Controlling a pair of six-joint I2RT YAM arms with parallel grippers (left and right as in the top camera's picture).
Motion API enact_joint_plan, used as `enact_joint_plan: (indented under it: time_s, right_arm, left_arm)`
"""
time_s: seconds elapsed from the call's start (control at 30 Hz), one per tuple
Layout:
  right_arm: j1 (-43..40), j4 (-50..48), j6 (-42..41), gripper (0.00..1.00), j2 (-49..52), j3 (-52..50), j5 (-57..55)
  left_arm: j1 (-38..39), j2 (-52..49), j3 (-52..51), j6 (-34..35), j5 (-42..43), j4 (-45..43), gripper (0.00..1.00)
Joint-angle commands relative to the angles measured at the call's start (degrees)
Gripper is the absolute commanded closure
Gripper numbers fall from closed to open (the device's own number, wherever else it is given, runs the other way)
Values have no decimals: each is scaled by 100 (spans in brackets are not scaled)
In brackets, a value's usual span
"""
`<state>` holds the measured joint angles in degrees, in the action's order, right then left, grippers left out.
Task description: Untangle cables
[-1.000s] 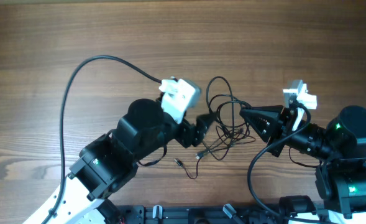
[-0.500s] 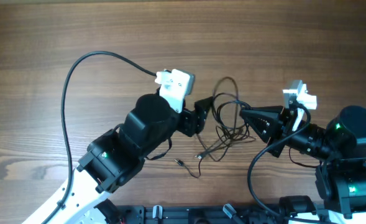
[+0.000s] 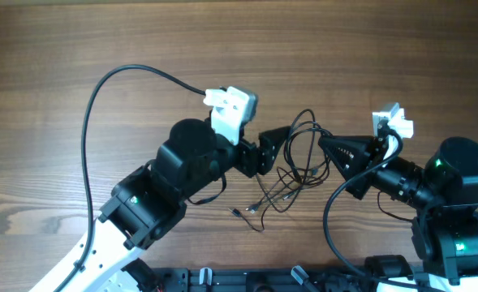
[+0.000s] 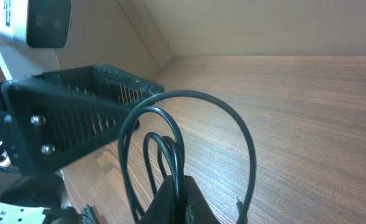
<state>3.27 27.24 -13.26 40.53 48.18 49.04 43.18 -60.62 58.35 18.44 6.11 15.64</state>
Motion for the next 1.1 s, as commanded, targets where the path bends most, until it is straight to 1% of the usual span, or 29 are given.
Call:
enact_joint_plan:
  time_s: [0.0,0.07,0.13,0.23,0.27,0.3,0.33,0.37,0.4,0.43,0.5,0.57,0.63,0.77,0.87,0.97,1.07]
  right_arm:
    - [-11,4,-22,96,-26,46,-61]
    - [-11,-4,-22,96,-26,46,-15]
    - [-11,-66,-28,96,-26,46,103]
    - [-11,-79,-26,96,-26,46,157]
    - [-11,-76,-26,96,-26,46,157]
    - [-11,-66,-24,96,-26,46,160]
    - [-11,-61,-13,96,-26,46,160]
    - [-11,-63,72,96,-26,46,227]
    - [-11,-61,216,96,-26,46,382]
    - [-11,-59,310,96,-26,46,533]
    - [-11,-52,350,96,-24,46,544]
    - [-11,-20,428,96,-26,46,546]
    - [-11,-20,428,96,-26,46,577]
    - [-11,-2,730,96,-26,46,890]
    - [-11,52,734,96,-26,46,890]
    - [-11,94,879,96,-26,46,931]
    - [-11,28,876,96,-26,46,1110]
  left_arm:
    - [-225,35,28,505,96,-184,22]
    - [-247,28,28,518,372,-240,26]
    - [-243,-22,26,433,811,-221,27]
    - [-245,-138,26,431,887,-125,28]
    - [-247,-144,26,426,887,-131,31]
    - [-247,-140,26,286,894,-146,38]
    - [-243,-140,26,7,916,-153,43]
    - [-243,-142,26,-501,953,-153,42]
    - [-243,-142,26,-876,951,-153,34]
    - [-243,-142,26,-1399,951,-170,20]
    - [-243,-142,26,-1912,957,-269,8]
    - [-243,-142,26,-2524,957,-374,0]
    - [-243,-142,26,-3045,955,-393,0]
    - [-291,-142,26,-3626,946,-557,0]
    - [-409,-142,28,-3624,896,-597,0]
    - [-601,-142,26,-3622,669,-562,1]
    - [-632,-142,26,-3604,822,-481,0]
